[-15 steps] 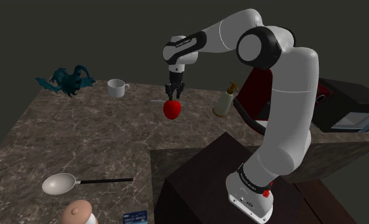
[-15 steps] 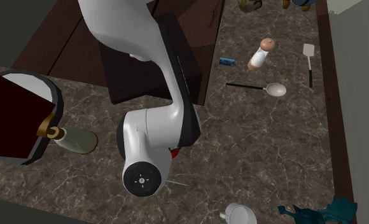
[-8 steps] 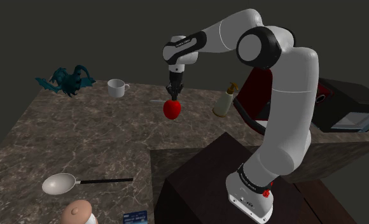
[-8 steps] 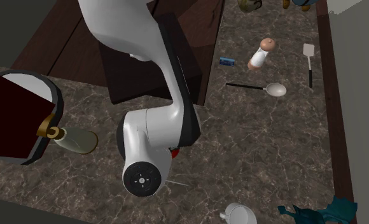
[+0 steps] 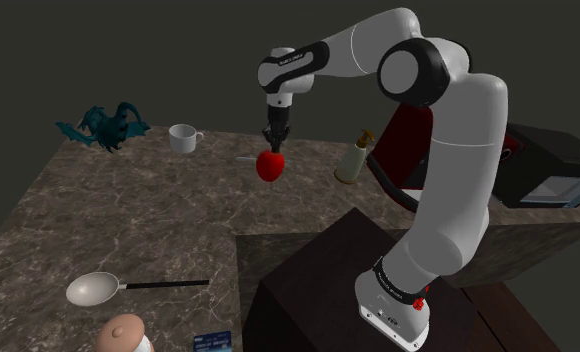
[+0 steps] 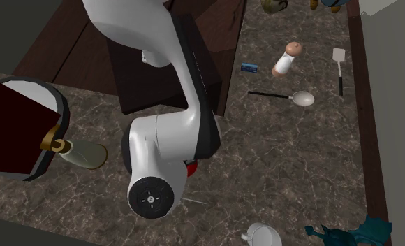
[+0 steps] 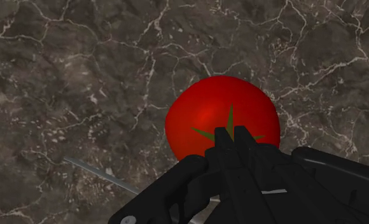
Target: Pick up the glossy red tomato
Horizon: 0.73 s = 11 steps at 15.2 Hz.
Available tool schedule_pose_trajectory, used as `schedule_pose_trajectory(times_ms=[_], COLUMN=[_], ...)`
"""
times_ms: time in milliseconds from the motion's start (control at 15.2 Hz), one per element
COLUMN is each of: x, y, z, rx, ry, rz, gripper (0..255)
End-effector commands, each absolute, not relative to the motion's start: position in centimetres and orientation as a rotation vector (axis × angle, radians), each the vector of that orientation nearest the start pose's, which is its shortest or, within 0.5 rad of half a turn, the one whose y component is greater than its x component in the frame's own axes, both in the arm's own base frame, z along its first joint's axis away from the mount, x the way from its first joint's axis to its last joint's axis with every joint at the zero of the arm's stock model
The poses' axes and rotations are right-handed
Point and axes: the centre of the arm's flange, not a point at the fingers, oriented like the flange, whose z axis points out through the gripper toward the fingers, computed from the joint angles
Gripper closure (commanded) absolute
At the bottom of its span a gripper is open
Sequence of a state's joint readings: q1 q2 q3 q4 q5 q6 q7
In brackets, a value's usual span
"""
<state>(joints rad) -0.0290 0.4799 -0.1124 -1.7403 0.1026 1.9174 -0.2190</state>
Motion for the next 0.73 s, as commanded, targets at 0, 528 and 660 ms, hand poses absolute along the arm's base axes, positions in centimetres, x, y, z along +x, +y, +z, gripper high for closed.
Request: schedule_pose_trajectory(times_ms=[0,528,660], x=[62.3,62.3,62.3], y=[-7.5,-7.5,-7.5], z=[29.2,33.5,33.5], rx=[-3.02,-3.02,-3.02], ry=[-0.05,-0.05,-0.05], rz=[0.437,0.437,0.437], gripper=[255,255,255])
